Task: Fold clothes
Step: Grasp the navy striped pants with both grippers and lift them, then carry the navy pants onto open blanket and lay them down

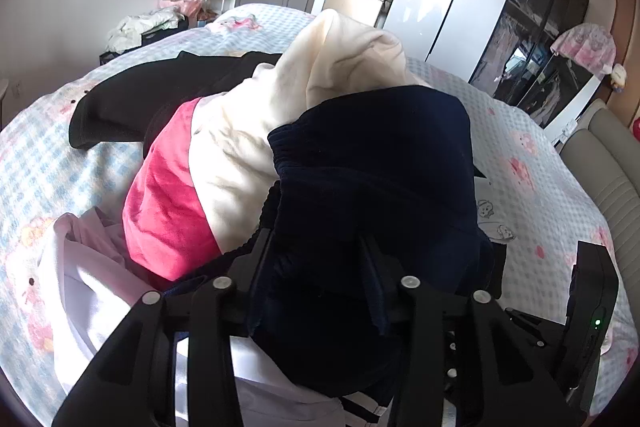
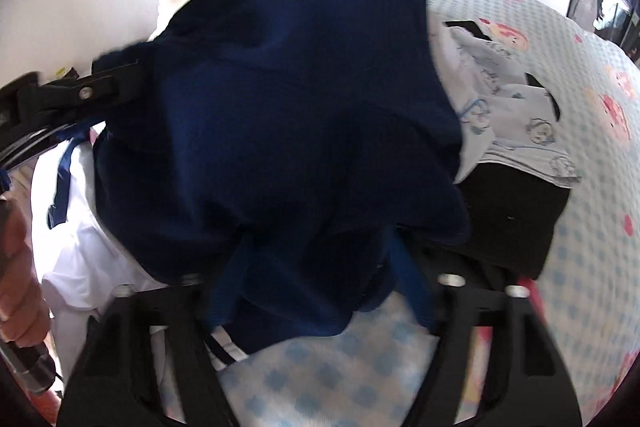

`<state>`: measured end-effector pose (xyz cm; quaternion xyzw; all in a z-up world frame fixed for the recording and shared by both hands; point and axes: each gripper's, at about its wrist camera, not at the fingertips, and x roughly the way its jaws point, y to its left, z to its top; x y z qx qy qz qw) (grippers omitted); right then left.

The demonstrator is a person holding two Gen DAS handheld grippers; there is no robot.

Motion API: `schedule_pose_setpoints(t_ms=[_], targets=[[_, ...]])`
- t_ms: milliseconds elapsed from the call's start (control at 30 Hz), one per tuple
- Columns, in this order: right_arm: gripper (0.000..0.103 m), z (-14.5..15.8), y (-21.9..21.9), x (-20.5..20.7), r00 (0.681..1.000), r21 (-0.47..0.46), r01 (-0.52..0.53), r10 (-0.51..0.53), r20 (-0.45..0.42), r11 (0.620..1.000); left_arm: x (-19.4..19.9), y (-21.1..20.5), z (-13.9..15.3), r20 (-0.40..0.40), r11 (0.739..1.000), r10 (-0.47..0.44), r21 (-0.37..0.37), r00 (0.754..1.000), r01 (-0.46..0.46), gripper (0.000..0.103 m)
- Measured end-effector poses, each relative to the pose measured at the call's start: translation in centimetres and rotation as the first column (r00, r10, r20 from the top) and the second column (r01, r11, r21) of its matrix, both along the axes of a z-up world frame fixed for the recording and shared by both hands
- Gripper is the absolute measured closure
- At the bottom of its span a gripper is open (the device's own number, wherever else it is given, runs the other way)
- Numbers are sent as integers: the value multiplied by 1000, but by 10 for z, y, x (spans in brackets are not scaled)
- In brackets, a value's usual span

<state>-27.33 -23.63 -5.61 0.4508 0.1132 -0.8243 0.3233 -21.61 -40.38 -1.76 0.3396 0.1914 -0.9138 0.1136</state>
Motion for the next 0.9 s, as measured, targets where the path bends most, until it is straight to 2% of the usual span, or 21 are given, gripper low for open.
schedule_pose_setpoints(t_ms=[67, 100, 200, 267, 433, 600, 767, 833, 900], targets=[[87, 3, 1, 8, 1000, -9, -14, 14, -13, 1000, 6, 2, 4, -19, 1000, -14, -1, 1000, 14, 79], [95, 5, 1, 11, 1000, -14, -22, 21, -19, 1000, 8, 3, 7, -27, 1000, -23, -4, 999, 23, 80], [97, 13, 6, 21, 999, -29, -34, 33, -41, 999, 18, 18, 21, -57, 995, -87, -56, 995, 84, 82], [98, 23, 14, 25, 998, -47, -27, 24, -51, 999, 20, 31, 28, -62, 992, -119, -52, 991, 116, 83], [98, 57, 45, 41, 996, -97, -9, 0, -93, 995, 27, 72, 43, -74, 978, -208, -47, 975, 205, 84], [98, 67, 88, 61, 996, -111, 17, -27, -85, 994, 49, 140, 39, -96, 951, -305, 21, 948, 308, 86], [97, 57, 142, 89, 996, -87, 51, -56, -64, 995, 74, 193, 15, -103, 911, -372, 151, 923, 384, 88], [94, 49, 168, 102, 996, -63, 76, -79, -47, 995, 82, 216, 1, -86, 888, -407, 197, 909, 416, 88], [86, 39, 197, 105, 995, -50, 100, -101, -16, 994, 88, 242, -10, -64, 860, -452, 234, 890, 453, 88]])
